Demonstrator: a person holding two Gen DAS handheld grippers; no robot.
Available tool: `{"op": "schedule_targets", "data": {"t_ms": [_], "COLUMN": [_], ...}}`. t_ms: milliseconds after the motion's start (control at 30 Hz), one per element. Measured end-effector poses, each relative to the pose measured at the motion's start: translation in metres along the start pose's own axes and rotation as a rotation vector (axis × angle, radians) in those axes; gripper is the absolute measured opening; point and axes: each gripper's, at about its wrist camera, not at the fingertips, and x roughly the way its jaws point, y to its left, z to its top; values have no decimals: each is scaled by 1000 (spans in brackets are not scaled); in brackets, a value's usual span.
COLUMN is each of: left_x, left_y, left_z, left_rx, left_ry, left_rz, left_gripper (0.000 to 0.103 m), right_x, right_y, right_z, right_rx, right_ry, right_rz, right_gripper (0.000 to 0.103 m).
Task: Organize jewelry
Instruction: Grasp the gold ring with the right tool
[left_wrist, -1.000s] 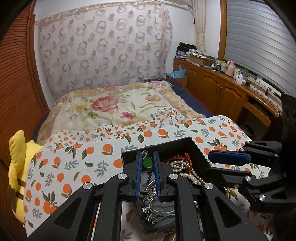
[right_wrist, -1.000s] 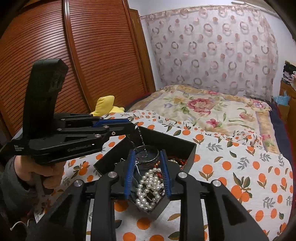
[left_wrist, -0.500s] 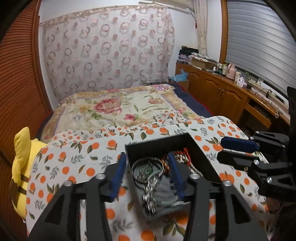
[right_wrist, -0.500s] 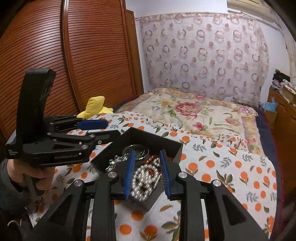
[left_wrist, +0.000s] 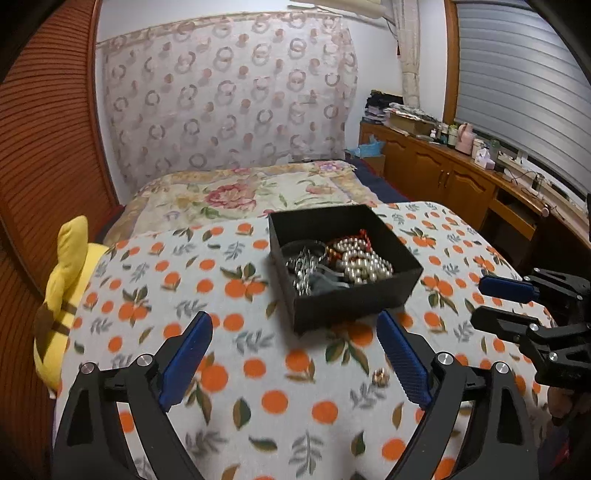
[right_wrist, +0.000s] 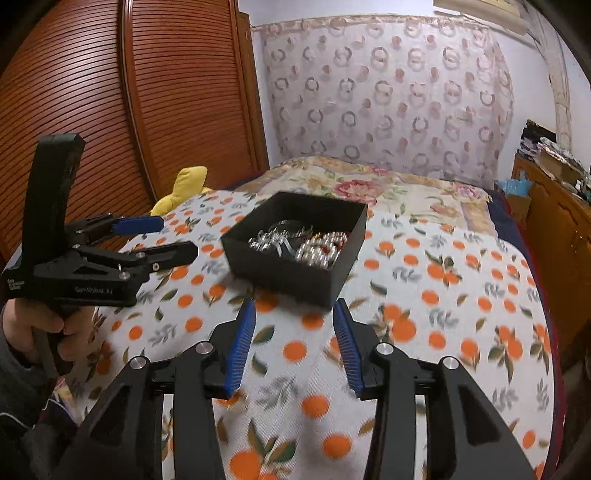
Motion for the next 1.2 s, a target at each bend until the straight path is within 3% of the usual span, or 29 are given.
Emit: {"op": "schedule_targets", "data": {"t_ms": [333,400,667,933,1067,1200], "left_x": [-8,-9,-10,-12,-12,-8], "left_y": [1,0,0,1,0,-5], "left_z": [-30,-34,-49,-52,-52,-52], "left_rx": [-29,-31,-38,-44,-41,-35], "left_ry": [20,27,41,36,42,55], "left_rz": [28,29,31,28,25,18], "left_gripper": [88,89,89,89,89,89], "right_x": [0,1,18,34,38,34], "right_y": [16,19,28,33,36,31], "right_z": [-30,-36,-46,-46,-51,-53], "right_rx": [-31,-39,-60,-81,-110,-99], "right_ry": [55,72,158,206,210,200], "right_rz": [29,37,67,46,18,20], "right_gripper": [46,36,21,18,7,4]}}
